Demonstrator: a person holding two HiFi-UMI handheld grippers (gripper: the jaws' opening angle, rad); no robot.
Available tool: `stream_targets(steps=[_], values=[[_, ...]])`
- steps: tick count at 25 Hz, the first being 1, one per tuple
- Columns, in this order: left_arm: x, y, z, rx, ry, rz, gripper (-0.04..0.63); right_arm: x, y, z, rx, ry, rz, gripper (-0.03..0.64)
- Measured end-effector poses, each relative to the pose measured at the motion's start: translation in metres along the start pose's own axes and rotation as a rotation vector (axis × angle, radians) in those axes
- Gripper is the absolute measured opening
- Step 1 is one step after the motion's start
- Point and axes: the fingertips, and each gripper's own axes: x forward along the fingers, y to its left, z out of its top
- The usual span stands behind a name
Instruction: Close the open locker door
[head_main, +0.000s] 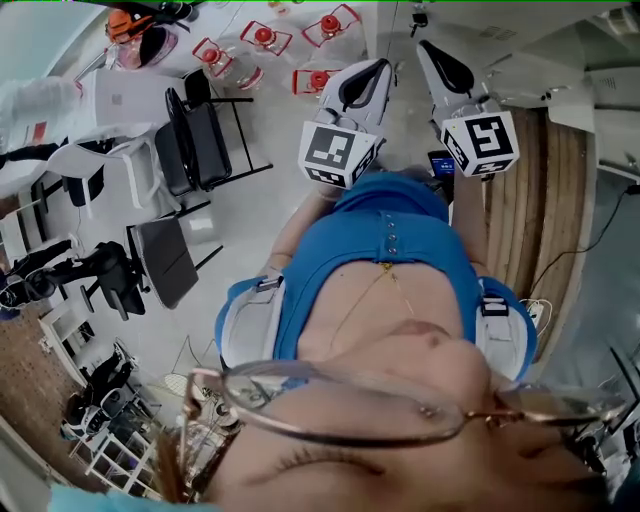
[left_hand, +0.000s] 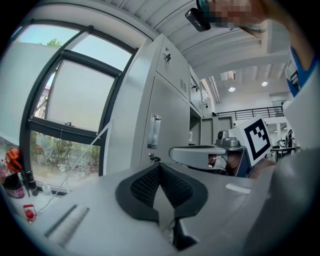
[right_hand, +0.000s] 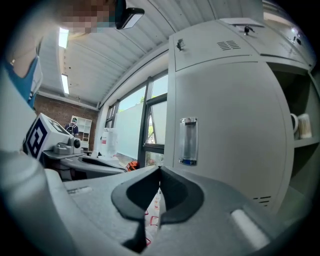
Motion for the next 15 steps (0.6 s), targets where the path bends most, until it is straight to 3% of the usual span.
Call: stream_targets(steps=[15], values=[[0.003, 0.001, -0.011, -0.007, 0.019, 0.012, 0.000, -0.005, 0.025, -0.029, 0.018, 0.050, 0.078, 0.003]])
